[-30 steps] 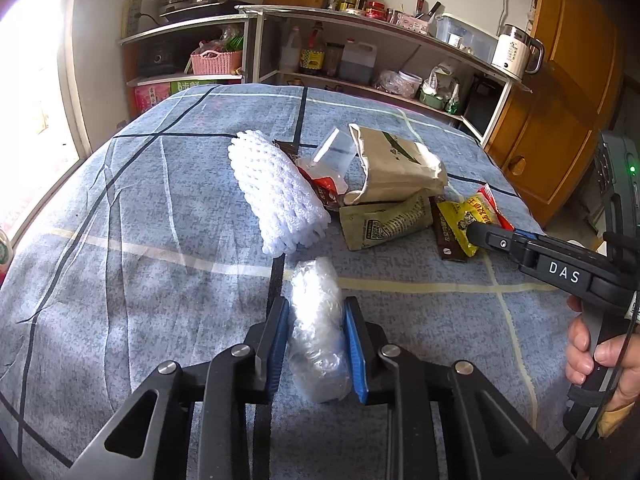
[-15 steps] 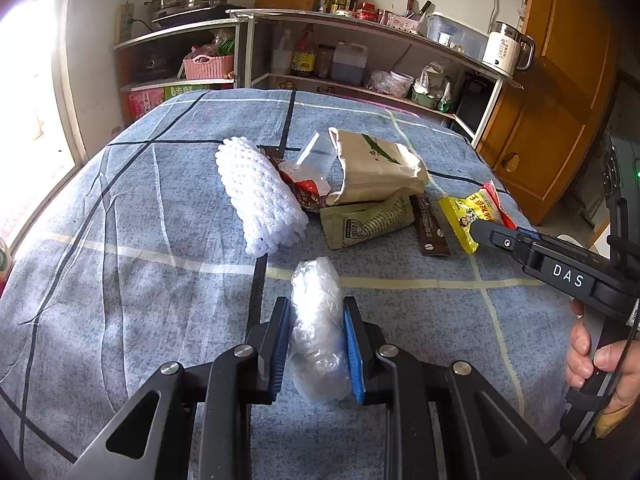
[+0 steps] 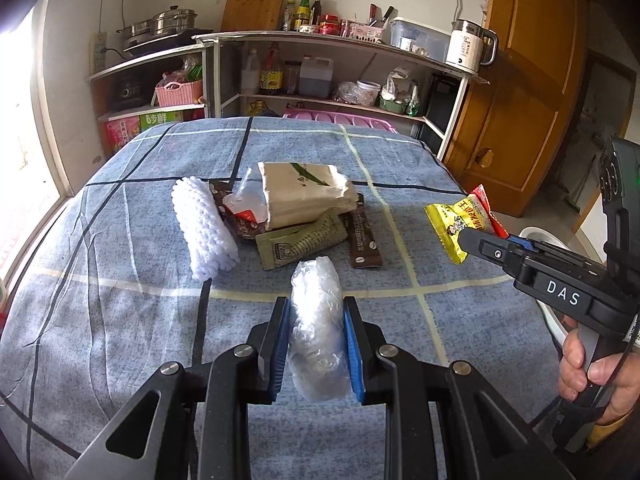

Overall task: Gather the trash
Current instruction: 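Carry the yellow snack bag and foam net over the white bin and release both, then move both open grippers back over the table toward the remaining trash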

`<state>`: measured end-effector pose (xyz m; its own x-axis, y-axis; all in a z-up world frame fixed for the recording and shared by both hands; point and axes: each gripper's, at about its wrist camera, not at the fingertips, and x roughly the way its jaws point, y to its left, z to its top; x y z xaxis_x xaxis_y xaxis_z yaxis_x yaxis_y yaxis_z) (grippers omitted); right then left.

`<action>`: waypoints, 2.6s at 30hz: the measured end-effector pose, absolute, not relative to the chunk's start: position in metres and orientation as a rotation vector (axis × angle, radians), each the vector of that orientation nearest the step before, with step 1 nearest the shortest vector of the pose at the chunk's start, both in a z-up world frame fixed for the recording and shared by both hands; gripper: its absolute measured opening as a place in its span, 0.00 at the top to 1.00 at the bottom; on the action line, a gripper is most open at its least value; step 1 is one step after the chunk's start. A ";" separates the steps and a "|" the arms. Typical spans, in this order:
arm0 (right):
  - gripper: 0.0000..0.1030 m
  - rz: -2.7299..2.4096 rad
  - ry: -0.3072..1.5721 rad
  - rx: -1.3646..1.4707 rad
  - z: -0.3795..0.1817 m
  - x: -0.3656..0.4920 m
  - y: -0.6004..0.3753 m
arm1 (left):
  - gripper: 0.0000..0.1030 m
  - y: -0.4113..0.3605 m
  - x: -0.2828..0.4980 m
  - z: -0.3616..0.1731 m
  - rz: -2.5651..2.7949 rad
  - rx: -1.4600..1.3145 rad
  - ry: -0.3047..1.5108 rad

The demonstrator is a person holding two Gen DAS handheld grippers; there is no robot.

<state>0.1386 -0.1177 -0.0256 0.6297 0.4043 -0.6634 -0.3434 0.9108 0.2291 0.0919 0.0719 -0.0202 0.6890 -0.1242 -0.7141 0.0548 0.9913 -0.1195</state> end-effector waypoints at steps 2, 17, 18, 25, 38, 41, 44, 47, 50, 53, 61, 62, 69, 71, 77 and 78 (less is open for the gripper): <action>0.71 0.424 0.777 0.093 -0.023 0.135 -0.124 | 0.75 0.064 0.091 -0.017 -0.117 -0.082 0.799; 0.71 0.314 0.718 0.140 -0.004 0.099 -0.191 | 0.75 -0.006 0.087 0.007 -0.251 -0.005 0.751; 0.71 0.304 0.714 0.143 -0.002 0.097 -0.198 | 0.75 -0.012 0.088 0.008 -0.264 0.000 0.749; 0.71 0.208 0.690 0.162 0.007 0.083 -0.246 | 0.75 -0.057 0.094 0.018 -0.348 0.040 0.728; 0.71 0.064 0.696 0.184 0.005 0.057 -0.325 | 0.75 -0.145 0.098 0.023 -0.500 0.108 0.714; 0.71 0.036 0.715 0.186 0.000 0.053 -0.339 | 0.75 -0.162 0.099 0.021 -0.522 0.122 0.720; 0.71 0.011 0.744 0.185 -0.008 0.050 -0.350 | 0.75 -0.178 0.101 0.017 -0.547 0.133 0.728; 0.71 -0.015 0.770 0.177 -0.016 0.050 -0.360 | 0.75 -0.192 0.105 0.012 -0.566 0.132 0.745; 0.71 -0.035 0.799 0.172 -0.024 0.050 -0.367 | 0.75 -0.204 0.109 0.004 -0.579 0.135 0.766; 0.71 -0.054 0.832 0.176 -0.033 0.053 -0.372 | 0.75 -0.214 0.111 -0.003 -0.592 0.141 0.789; 0.56 -0.083 0.876 0.121 -0.042 0.056 -0.368 | 0.71 -0.217 0.116 -0.013 -0.595 0.137 0.821; 0.53 -0.080 0.871 0.123 -0.042 0.056 -0.368 | 0.67 -0.216 0.116 -0.014 -0.592 0.135 0.823; 0.51 -0.080 0.857 0.127 -0.035 0.054 -0.364 | 0.58 -0.208 0.112 -0.007 -0.582 0.123 0.806; 0.51 -0.076 0.854 0.129 -0.033 0.053 -0.362 | 0.53 -0.205 0.109 -0.004 -0.581 0.121 0.797; 0.51 -0.065 0.829 0.143 -0.024 0.051 -0.353 | 0.52 -0.192 0.104 0.005 -0.569 0.110 0.779; 0.51 -0.064 0.825 0.144 -0.023 0.050 -0.351 | 0.52 -0.189 0.103 0.006 -0.563 0.107 0.776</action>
